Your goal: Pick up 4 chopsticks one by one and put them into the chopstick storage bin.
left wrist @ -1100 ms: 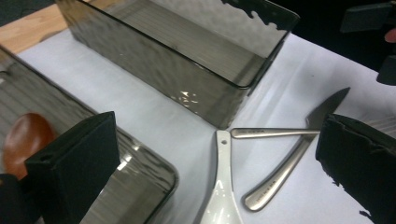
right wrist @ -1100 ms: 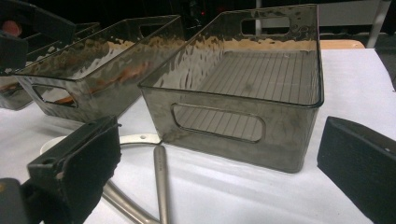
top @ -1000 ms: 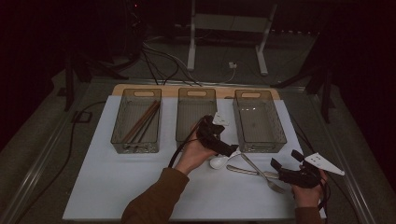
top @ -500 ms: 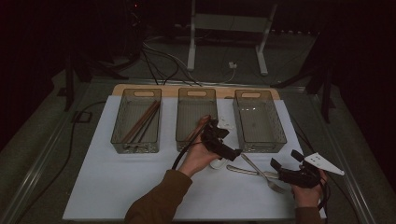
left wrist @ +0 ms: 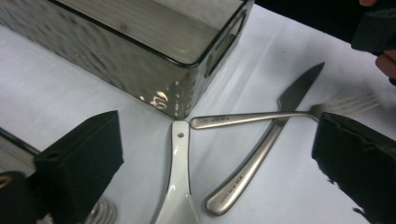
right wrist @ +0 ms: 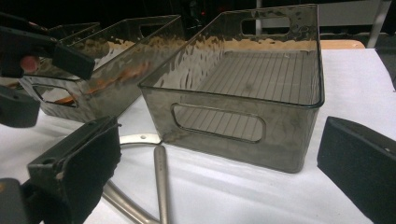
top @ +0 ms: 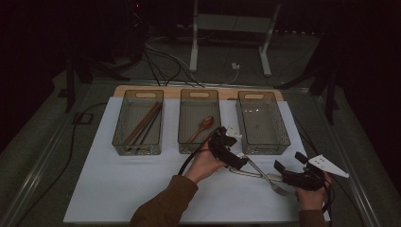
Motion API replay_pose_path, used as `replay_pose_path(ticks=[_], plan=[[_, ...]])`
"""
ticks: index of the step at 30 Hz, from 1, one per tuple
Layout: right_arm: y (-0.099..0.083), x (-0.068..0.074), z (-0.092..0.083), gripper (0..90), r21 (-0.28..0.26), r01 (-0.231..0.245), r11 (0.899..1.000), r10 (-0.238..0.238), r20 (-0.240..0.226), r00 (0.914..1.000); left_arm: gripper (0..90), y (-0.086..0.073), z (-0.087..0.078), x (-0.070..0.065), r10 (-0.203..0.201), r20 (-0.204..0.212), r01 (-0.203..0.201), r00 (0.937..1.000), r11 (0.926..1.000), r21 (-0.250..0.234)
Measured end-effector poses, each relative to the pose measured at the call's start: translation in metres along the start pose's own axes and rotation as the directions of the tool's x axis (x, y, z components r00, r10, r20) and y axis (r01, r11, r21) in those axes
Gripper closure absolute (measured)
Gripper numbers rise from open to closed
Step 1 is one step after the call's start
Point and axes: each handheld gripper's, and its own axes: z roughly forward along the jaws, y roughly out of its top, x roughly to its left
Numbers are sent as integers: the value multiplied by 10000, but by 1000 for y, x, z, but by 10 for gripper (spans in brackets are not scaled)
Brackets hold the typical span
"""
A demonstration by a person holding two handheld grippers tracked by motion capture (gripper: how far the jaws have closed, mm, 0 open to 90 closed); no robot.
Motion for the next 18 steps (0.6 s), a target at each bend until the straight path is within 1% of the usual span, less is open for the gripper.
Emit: replay_pose_path(ticks=[2, 5, 9, 11, 15, 17, 18], plan=[[0, 0, 0, 0, -2, 6, 10000, -6, -5, 10000, 39, -1, 2, -1, 57, 25, -57, 10000, 9999, 92], [0, 0, 0, 0, -15, -15, 10000, 15, -1, 10000, 46, -3, 6, -3, 220, -72, -218, 9997, 9993, 293], [0, 0, -1, 0, -33, -36, 10000, 36, 13, 10000, 62, -7, 11, -5, 225, -175, -218, 9996, 9990, 384], [0, 0, -1, 0, -25, -21, 10000, 21, 8, 10000, 69, -9, 13, -6, 239, -317, -224, 9992, 9987, 453], [0, 0, -1, 0, -27, -23, 10000, 23, 4, 10000, 94, -13, 18, -7, 177, -400, -156, 9990, 9985, 527], [0, 0, -1, 0, -33, -26, 10000, 26, 6, 10000, 108, -15, 21, -7, 117, -376, -94, 9992, 9980, 619], [0, 0, -1, 0, -35, -37, 10000, 37, 3, 10000, 110, -16, 22, -6, 155, -395, -126, 9991, 9974, 712]])
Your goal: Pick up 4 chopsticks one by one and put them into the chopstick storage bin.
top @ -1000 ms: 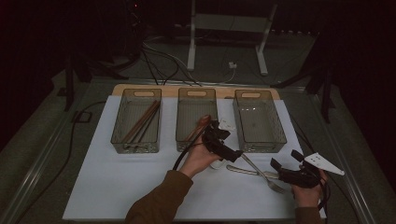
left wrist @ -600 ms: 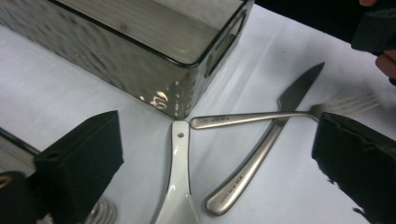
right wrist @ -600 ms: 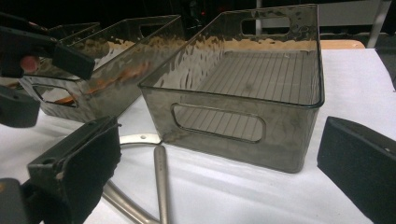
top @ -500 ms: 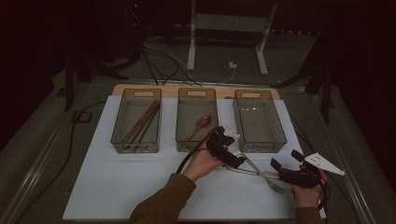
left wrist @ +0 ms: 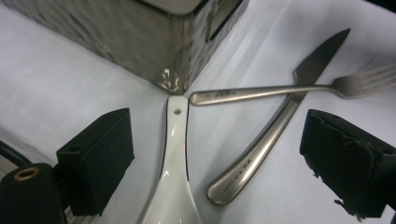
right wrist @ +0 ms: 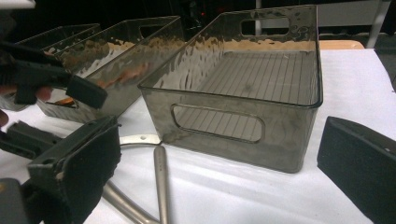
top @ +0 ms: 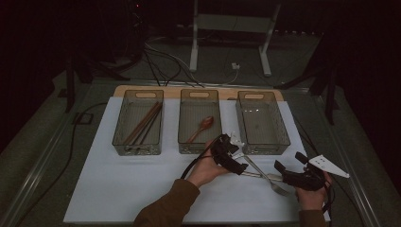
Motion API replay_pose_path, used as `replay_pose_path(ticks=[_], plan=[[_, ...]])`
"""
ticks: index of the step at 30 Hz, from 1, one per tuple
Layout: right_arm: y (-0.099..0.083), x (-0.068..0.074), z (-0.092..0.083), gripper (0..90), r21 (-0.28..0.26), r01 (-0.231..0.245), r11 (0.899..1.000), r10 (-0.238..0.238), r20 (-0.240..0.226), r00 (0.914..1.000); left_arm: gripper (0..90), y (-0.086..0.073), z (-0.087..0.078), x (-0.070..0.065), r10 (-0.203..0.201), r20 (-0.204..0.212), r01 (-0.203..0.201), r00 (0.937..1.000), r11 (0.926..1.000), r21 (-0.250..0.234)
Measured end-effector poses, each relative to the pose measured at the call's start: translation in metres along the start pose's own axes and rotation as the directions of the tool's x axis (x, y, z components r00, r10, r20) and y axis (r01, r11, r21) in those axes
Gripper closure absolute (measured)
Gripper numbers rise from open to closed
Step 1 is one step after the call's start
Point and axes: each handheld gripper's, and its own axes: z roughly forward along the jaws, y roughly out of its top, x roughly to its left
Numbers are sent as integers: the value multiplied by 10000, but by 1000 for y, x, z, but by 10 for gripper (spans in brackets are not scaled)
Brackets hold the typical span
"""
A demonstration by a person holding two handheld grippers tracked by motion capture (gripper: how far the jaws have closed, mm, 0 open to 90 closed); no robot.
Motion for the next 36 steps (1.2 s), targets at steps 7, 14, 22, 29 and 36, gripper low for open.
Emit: replay_pose_path(ticks=[7, 14, 22, 29, 36], plan=[[0, 0, 0, 0, 13, 19, 10000, -19, 4, 10000, 171, -6, 8, 0, -15, -145, 16, 9999, 10000, 96], [0, 0, 0, 0, 14, 33, 10000, -33, 3, 10000, 270, -10, 11, 1, -61, -229, 61, 9997, 10000, 7], [0, 0, 0, 0, 10, 42, 10000, -42, -1, 10000, 389, -13, 15, 2, 37, -305, -34, 9995, 9999, 100], [0, 0, 0, 0, 14, 33, 10000, -33, -2, 10000, 471, -16, 21, 5, 38, -489, -25, 9988, 9997, 255], [0, 0, 0, 0, 0, 21, 10000, -21, -3, 10000, 612, -21, 25, 12, -139, -791, 176, 9968, 9988, 459]])
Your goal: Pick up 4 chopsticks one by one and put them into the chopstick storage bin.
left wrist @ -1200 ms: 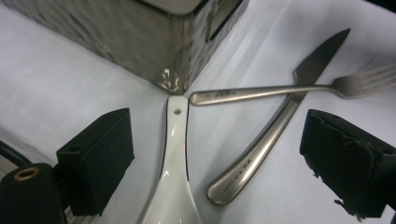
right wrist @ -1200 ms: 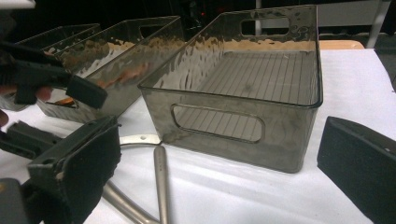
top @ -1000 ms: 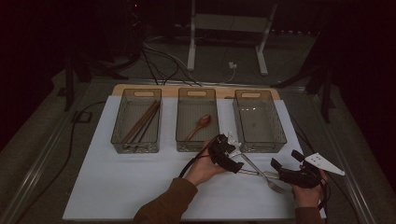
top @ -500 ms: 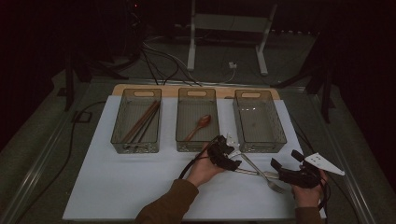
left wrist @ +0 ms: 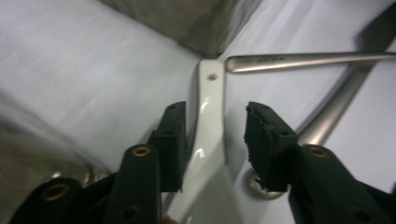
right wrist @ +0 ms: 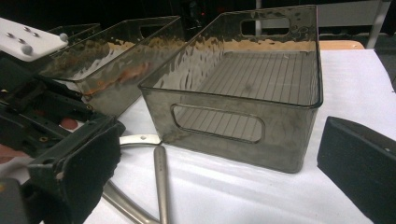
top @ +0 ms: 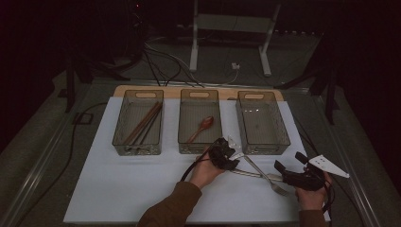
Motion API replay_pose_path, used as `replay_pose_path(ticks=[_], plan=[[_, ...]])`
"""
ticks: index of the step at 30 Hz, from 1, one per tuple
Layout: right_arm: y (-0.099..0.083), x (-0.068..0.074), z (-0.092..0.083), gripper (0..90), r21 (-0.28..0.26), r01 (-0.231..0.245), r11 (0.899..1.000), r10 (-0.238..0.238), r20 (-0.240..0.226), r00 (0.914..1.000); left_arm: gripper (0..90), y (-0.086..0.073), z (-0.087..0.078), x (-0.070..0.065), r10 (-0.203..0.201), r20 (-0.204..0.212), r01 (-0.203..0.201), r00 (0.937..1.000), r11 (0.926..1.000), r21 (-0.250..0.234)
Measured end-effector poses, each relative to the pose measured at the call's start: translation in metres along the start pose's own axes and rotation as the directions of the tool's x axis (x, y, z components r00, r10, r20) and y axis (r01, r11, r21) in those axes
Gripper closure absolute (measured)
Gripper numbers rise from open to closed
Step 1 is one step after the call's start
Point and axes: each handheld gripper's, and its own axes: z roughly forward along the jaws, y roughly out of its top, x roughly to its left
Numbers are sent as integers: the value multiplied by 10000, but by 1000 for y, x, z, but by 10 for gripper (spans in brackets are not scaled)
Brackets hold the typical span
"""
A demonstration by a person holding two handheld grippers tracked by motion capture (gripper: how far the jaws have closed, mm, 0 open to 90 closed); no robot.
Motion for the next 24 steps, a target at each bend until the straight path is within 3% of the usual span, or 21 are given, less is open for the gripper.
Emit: replay_pose_path(ticks=[14, 24], plan=[[0, 0, 0, 0, 2, -4, 10000, 4, 1, 10000, 742, 1, 1, -2, 437, -442, -426, 9981, 9987, 267], [0, 0, 1, 0, 24, 5, 10000, -5, -10, 10000, 748, 1, -3, -1, 400, -195, -392, 9990, 9984, 399]])
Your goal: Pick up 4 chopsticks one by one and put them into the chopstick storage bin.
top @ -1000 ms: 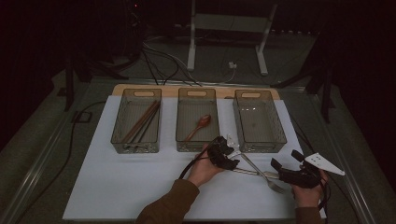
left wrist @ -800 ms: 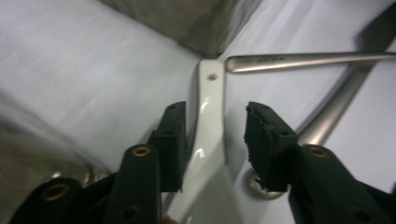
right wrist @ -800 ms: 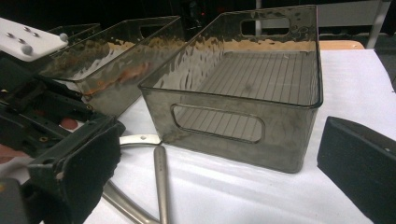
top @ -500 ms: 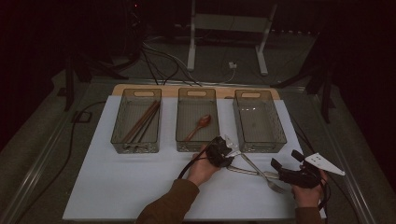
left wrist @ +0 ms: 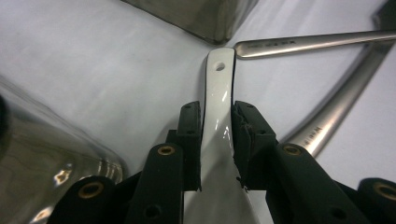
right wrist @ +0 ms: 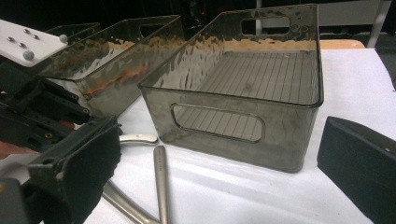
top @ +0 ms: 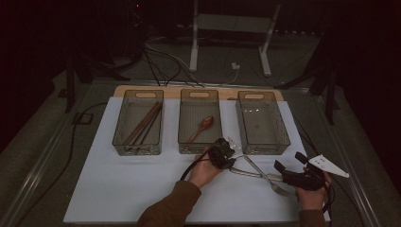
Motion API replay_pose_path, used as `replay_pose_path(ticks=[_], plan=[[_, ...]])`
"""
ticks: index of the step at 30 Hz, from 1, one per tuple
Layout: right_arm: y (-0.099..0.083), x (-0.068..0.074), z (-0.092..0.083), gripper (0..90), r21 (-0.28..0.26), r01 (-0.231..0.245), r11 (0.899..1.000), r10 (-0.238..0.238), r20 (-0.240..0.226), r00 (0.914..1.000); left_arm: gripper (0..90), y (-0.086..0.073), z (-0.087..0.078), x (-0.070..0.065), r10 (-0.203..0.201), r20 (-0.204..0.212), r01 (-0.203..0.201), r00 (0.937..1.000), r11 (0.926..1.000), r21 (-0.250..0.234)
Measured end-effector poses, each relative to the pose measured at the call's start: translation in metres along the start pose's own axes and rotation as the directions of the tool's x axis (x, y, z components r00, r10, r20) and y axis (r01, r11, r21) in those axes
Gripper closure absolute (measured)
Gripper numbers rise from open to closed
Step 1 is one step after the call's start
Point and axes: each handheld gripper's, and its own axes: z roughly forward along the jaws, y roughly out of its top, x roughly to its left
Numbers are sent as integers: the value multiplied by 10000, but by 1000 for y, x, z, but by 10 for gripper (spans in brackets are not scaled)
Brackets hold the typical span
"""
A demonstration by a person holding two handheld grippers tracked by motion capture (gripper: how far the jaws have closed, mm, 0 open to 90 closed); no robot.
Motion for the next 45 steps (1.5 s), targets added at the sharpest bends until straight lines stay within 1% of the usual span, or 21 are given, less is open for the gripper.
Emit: replay_pose_path(ticks=[3, 5, 8, 10, 11, 12, 13, 17, 19, 20, 23, 25, 28, 30, 32, 36, 45], plan=[[0, 0, 0, 0, 3, 9, 10000, -9, -8, 10000, 749, 1, -2, 0, -76, 126, 76, 9999, 10000, -24], [0, 0, 0, 0, 1, 15, 10000, -15, -4, 10000, 748, 1, -3, 1, -48, 212, 48, 9998, 10000, 12], [0, 0, 0, 0, 1, 5, 10000, -5, 1, 10000, 750, 1, -4, 1, -37, 223, 37, 9997, 10000, 22], [0, 0, 0, 0, 2, 15, 10000, -15, -2, 10000, 755, 1, -5, 0, 0, 127, -1, 9999, 10000, 9], [0, 0, 0, 0, -2, -4, 10000, 4, -4, 10000, 771, 1, -6, -1, 72, 33, -72, 10000, 10000, -27], [0, 0, 0, 0, -4, -12, 10000, 12, -9, 10000, 861, 2, -7, -1, 78, 4, -78, 10000, 9999, -76], [0, 0, 0, 0, 7, -5, 10000, 5, -7, 10000, 866, 2, -8, 0, 9, 89, -8, 10000, 9999, -151], [0, 0, 0, 0, 13, 9, 10000, -9, -8, 10000, 868, 1, -9, 0, 120, 88, -119, 9999, 9999, -97], [0, 0, 0, 0, 0, -6, 10000, 6, 2, 10000, 865, 2, -7, 0, 337, 145, -338, 9993, 9994, 67], [0, 0, 0, 0, 3, -5, 10000, 5, 8, 10000, 863, 1, -5, 0, 374, 133, -375, 9992, 9992, 100], [0, 1, 0, 0, 13, 4, 10000, -4, -10, 10000, 849, 0, 0, 2, 330, 269, -336, 9991, 9992, 222], [0, 0, 0, 0, 14, -3, 10000, 3, -7, 10000, 848, 0, 0, 2, 295, 338, -302, 9990, 9993, 230], [0, 0, 0, 0, 10, -15, 10000, 15, 1, 10000, 855, 1, 0, 2, 340, 306, -349, 9990, 9990, 293], [0, 0, 0, 0, 6, -2, 10000, 2, -6, 10000, 858, 1, -1, 1, 308, 334, -317, 9990, 9991, 279], [0, 0, 0, 0, 8, -19, 10000, 19, 2, 10000, 859, 1, -1, 1, 376, 344, -385, 9987, 9989, 272], [0, 0, 0, 0, 13, -1, 10000, 1, 9, 10000, 861, 1, -3, 0, 388, 364, -398, 9986, 9988, 271], [0, 0, 0, 0, 21, 11, 10000, -11, -1, 10000, 866, 3, -8, -4, 376, 477, -376, 9982, 9993, -10]])
